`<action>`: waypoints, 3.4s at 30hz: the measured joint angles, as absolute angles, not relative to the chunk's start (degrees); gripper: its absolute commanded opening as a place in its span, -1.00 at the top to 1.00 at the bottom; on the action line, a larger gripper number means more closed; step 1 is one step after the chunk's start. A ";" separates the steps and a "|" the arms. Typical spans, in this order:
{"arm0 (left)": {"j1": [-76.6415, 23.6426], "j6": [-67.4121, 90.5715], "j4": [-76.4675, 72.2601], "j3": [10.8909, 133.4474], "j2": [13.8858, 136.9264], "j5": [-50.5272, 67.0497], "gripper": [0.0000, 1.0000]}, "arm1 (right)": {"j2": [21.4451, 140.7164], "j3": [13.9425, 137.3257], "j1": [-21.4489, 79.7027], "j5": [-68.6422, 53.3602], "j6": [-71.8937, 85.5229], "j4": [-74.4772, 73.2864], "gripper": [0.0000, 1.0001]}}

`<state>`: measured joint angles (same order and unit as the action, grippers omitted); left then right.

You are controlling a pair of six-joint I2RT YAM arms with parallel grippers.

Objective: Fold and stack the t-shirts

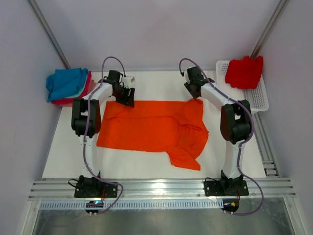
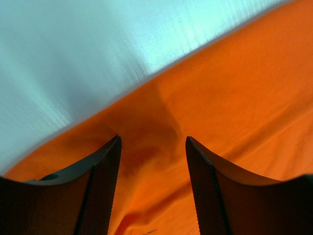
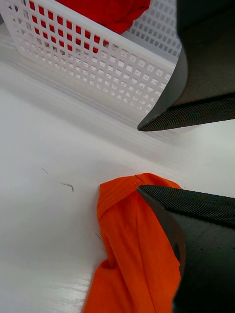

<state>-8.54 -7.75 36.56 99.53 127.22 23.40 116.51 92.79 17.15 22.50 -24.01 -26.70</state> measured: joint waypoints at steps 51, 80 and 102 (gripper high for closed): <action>-8.47 -7.92 35.53 98.06 126.56 22.96 -0.04 | 126.91 95.92 13.65 22.13 -24.10 -28.14 0.44; -5.41 -8.47 35.35 90.59 120.90 16.40 0.01 | 124.42 90.11 9.85 25.56 -20.97 -22.28 0.37; -5.08 -7.29 30.02 78.41 106.02 -6.87 -0.01 | 92.84 84.27 9.19 11.14 -20.03 -25.78 -0.01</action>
